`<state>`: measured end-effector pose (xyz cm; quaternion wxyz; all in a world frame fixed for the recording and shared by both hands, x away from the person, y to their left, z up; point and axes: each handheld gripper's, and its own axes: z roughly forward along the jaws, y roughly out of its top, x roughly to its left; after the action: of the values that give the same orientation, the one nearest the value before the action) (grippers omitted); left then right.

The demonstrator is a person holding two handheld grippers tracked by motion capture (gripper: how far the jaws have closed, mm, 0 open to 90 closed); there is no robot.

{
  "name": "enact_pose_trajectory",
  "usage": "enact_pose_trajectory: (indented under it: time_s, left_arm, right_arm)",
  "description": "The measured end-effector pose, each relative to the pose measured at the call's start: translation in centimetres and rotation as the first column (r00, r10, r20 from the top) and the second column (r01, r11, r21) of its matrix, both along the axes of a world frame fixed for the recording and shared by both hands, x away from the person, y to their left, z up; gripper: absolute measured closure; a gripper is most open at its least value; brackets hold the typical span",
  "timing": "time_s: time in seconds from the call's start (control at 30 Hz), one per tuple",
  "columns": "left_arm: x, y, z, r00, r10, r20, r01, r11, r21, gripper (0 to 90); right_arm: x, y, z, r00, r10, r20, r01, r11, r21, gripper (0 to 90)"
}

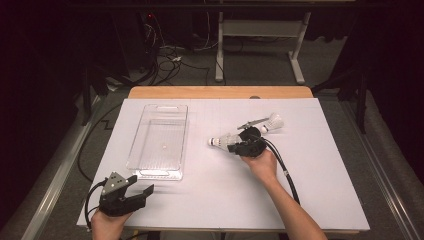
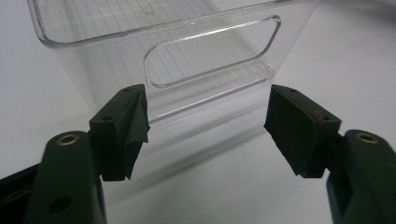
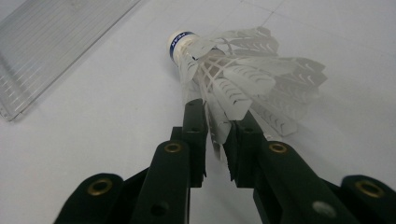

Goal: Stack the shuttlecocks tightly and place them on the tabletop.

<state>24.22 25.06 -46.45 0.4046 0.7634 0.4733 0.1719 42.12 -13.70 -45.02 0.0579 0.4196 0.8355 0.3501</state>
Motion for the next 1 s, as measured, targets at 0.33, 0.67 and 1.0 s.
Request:
enact_pose_trajectory:
  time_s: [0.33,0.67,1.0]
  left_arm:
    - [0.01,0.00,0.00,1.0000,0.000,0.001,0.000,1.0000,0.000,31.0]
    - [0.01,-0.01,0.00,1.0000,0.000,0.001,0.000,1.0000,0.001,31.0]
    - [0.01,-0.03,-0.02,1.0000,0.004,0.002,-0.004,1.0000,-0.006,31.0]
  right_arm:
    - [0.03,-0.22,0.08,1.0000,-0.002,0.002,0.002,1.000,-0.006,76.8]
    - [-0.18,-0.23,0.26,1.0000,-0.001,0.002,0.001,1.000,-0.008,73.7]
    - [-0.36,-0.65,0.27,0.9999,-0.006,0.011,0.006,1.000,-0.013,71.0]
